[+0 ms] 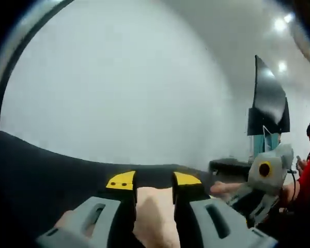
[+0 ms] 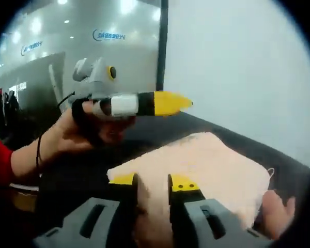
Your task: Fold the towel on the table until its edges align and the towel forms a compact rectangular stack.
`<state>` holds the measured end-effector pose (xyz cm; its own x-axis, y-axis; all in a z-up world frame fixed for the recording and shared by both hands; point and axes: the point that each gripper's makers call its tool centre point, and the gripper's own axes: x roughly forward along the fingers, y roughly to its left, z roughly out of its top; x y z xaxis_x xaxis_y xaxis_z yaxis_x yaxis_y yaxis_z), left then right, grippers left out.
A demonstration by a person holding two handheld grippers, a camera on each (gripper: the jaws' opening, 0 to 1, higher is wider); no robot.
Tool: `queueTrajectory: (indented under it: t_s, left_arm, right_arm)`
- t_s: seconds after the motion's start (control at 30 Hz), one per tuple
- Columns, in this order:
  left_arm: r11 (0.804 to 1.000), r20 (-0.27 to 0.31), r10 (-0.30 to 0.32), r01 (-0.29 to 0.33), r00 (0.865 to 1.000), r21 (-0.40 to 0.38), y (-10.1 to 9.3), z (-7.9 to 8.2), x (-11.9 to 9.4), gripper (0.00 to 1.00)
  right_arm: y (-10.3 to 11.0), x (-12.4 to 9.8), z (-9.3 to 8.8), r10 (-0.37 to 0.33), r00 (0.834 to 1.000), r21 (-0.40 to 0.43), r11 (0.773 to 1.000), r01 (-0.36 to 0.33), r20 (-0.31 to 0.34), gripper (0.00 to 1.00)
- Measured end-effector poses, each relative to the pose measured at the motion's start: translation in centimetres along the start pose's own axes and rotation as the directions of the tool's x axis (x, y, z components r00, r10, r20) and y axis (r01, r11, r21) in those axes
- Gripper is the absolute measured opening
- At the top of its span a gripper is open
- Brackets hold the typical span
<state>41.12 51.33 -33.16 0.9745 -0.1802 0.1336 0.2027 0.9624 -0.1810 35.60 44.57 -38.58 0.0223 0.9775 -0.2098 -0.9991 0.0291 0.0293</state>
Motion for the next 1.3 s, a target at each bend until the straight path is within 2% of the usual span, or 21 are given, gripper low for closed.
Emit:
queueTrajectory:
  t_s: [0.03,0.07,0.1,0.13,0.17,0.2,0.3,0.37,0.43,0.5,0.57,0.63,0.67,0.7,0.87,1.1,1.3]
  left_arm:
    - [0.999,-0.012,-0.043,0.043,0.999,-0.011,-0.9,-0.4,0.3,0.29]
    - [0.998,-0.016,-0.064,0.063,0.998,-0.017,-1.7,-0.7,0.5,0.29]
    - [0.996,-0.028,-0.088,0.088,0.996,0.011,-2.4,-0.9,0.7,0.31]
    - [0.992,-0.049,-0.106,0.11,0.993,0.065,-2.8,-1.2,1.0,0.33]
    - [0.986,-0.073,-0.119,0.126,0.99,0.108,-3.2,-1.7,1.3,0.35]
    - [0.981,-0.095,-0.128,0.14,0.987,0.133,-3.8,-2.3,1.5,0.36]
    - [0.973,-0.15,-0.141,0.165,0.978,0.16,-4.3,-3.8,2.0,0.37]
    - [0.97,-0.187,-0.163,0.192,0.969,0.148,-4.7,-4.9,2.2,0.37]
    - [0.97,-0.227,-0.145,0.183,0.963,0.157,-4.3,-6.0,2.5,0.37]
    - [0.971,-0.284,-0.114,0.167,0.952,0.169,-3.3,-7.4,2.5,0.38]
    - [0.976,-0.301,-0.088,0.142,0.949,0.163,-2.8,-8.0,2.6,0.39]
    - [0.983,-0.309,-0.084,0.129,0.947,0.129,-2.3,-8.3,2.8,0.38]
    - [0.989,-0.32,-0.084,0.118,0.944,0.088,-2.0,-8.7,2.8,0.38]
    - [0.992,-0.328,-0.085,0.113,0.941,0.065,-1.8,-9.0,2.9,0.38]
    - [0.992,-0.348,-0.078,0.107,0.934,0.063,-1.4,-9.7,2.9,0.36]
    - [0.994,-0.345,-0.078,0.098,0.935,0.042,-1.3,-10.1,2.7,0.36]
    - [0.993,-0.335,-0.085,0.109,0.938,0.053,-1.7,-10.2,2.5,0.36]
  right_arm:
    - [-0.7,-0.7,1.0,0.02,0.999,0.073,0.997,-0.023,0.04,0.28]
    - [-2.0,-1.5,1.7,0.008,0.998,0.117,0.993,-0.015,0.065,0.32]
    - [-4.4,-2.5,2.0,-0.007,0.998,0.096,0.995,0.001,0.063,0.33]
    - [-5.1,-2.9,2.0,-0.007,0.998,0.085,0.996,0.001,0.063,0.33]
    - [-6.9,-3.6,2.3,-0.017,0.997,0.054,0.998,0.013,0.073,0.34]
    - [-8.0,-3.9,2.7,-0.013,0.994,0.014,1.0,0.012,0.109,0.34]
    - [-9.8,-4.3,3.0,0.044,0.983,0.001,0.999,-0.045,0.179,0.35]
    - [-10.3,-4.3,2.6,0.058,0.979,0.016,0.998,-0.063,0.193,0.4]
    - [-10.0,-3.8,1.7,0.08,0.98,0.018,0.996,-0.084,0.183,0.49]
    - [-9.5,-3.1,0.0,0.099,0.987,-0.004,0.995,-0.099,0.126,0.49]
    - [-9.0,-2.1,-1.7,0.115,0.99,-0.033,0.993,-0.112,0.078,0.49]
    - [-9.4,-1.6,-2.8,0.103,0.994,0.024,0.994,-0.104,0.04,0.49]
    - [-9.6,-1.5,-3.2,0.101,0.994,0.052,0.993,-0.103,0.036,0.49]
    - [-9.8,-1.4,-3.3,0.099,0.994,0.051,0.994,-0.101,0.042,0.48]
    - [-9.8,-1.4,-3.7,0.092,0.995,0.064,0.993,-0.095,0.039,0.47]
    - [-9.2,-1.6,-3.9,0.087,0.996,0.069,0.994,-0.089,0.035,0.46]
    - [-9.5,-1.4,-4.0,0.083,0.996,0.06,0.995,-0.086,0.04,0.46]
